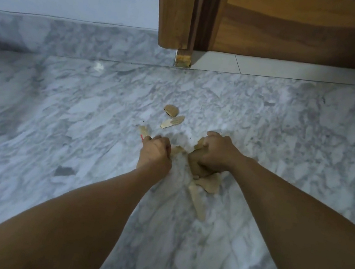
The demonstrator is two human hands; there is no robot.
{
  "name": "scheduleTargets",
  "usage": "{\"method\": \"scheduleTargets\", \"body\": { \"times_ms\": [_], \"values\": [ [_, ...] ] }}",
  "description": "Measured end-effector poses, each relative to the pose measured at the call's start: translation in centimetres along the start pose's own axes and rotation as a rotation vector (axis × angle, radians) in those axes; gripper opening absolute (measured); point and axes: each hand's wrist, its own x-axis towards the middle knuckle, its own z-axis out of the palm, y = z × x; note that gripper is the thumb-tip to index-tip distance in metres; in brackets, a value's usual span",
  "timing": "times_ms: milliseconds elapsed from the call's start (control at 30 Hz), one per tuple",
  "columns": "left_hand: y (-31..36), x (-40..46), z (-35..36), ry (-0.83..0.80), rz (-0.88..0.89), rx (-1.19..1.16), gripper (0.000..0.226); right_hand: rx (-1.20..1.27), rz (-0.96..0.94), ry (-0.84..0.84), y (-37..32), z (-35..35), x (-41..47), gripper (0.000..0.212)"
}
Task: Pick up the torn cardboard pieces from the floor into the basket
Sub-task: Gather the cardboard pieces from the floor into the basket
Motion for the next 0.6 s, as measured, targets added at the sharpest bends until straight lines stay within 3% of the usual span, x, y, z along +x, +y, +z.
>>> {"method": "scheduleTargets", "body": {
  "times_ms": [133, 233, 400, 467, 600],
  "values": [
    [0.5, 0.2, -0.3, -0.033, -0.038, -0.085, 0.023, 0.078, -0.004, 0.101, -0.5, 0.6, 1.0, 0.012],
    [0.5, 0.1, -0.5, -0.007, -0.011, -0.039, 0.029, 0.085, -0.027, 0.084, -1.0, 0.2, 1.0, 0.014],
    [-0.5, 0.0, -0.8, 0.125, -0.065, 0.308, 0.033, 0.179, -0.001, 0.056, -0.9, -1.9, -0.1, 0.036],
    [-0.7, 0.1, -1.1, 0.069, -0.119, 0.332, 0.027, 0.013, 0.006, -0.02, -0.6, -2.6, -0.9, 0.044],
    [-0.8, 0.1, -1.5, 0.056, -0.065, 0.259, 0.024, -0.192, 0.059, -0.093, 0.9, -0.9, -1.9, 0.053]
  ]
}}
